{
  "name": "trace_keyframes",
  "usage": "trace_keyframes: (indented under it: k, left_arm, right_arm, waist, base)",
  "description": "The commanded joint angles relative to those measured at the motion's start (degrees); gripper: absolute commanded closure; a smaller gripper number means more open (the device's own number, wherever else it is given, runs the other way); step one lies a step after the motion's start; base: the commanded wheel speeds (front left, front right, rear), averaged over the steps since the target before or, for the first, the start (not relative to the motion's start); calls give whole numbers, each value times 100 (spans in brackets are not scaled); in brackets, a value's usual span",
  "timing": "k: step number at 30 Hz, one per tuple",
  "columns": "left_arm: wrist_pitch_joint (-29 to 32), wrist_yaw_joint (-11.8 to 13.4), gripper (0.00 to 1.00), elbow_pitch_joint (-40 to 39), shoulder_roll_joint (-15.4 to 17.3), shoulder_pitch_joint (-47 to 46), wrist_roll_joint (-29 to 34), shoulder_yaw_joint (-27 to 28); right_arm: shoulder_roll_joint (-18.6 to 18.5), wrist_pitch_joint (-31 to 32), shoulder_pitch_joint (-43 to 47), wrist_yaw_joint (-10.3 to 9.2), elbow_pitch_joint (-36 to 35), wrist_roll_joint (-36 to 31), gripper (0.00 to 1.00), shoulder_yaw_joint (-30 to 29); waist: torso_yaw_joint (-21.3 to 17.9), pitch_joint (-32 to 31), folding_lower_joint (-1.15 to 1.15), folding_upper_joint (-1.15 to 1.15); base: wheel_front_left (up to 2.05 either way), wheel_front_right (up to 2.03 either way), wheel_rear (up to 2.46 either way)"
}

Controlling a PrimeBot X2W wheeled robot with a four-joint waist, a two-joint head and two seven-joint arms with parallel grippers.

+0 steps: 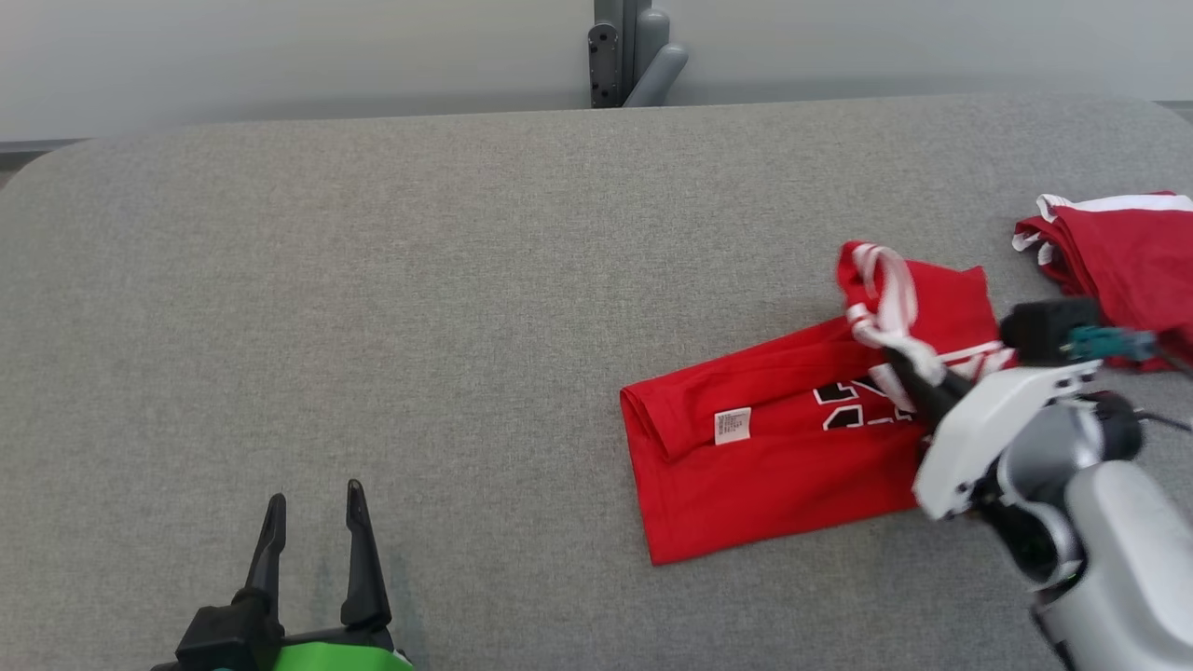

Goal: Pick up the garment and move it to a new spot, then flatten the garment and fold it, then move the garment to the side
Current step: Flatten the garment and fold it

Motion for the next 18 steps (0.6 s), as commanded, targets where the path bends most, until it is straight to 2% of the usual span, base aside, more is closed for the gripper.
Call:
trace_keyframes:
  k: [1, 5, 8, 12, 18]
  left_arm:
    - [-14, -10, 0, 42, 7, 14, -13, 2]
    - [-14, -36, 0, 111, 8, -91, 50, -43]
    - [-14, -50, 0, 213, 8, -135, 135, -3]
    - [-14, -43, 0, 250, 8, -104, 101, -4]
    - [-14, -37, 0, 305, 8, -48, 74, -44]
  right_arm:
    - [217, 27, 124, 1, -74, -148, 100, 157]
    - [977, -114, 287, 1, 51, -602, 100, 613]
    - [1490, -406, 293, 1, 449, -982, 100, 680]
    - [1704, -633, 165, 1, 764, -1076, 100, 744]
    - [1762, -838, 3, 1, 1048, -960, 100, 872]
  waist:
    - [-11, 16, 0, 31]
    - [25, 37, 0, 31]
    - [60, 51, 0, 31]
    - [80, 41, 0, 31]
    - [87, -5, 0, 31]
  base:
    - [0, 0, 0]
    - [0, 0, 0]
    - [0, 0, 0]
    - [0, 0, 0]
    - [0, 0, 0]
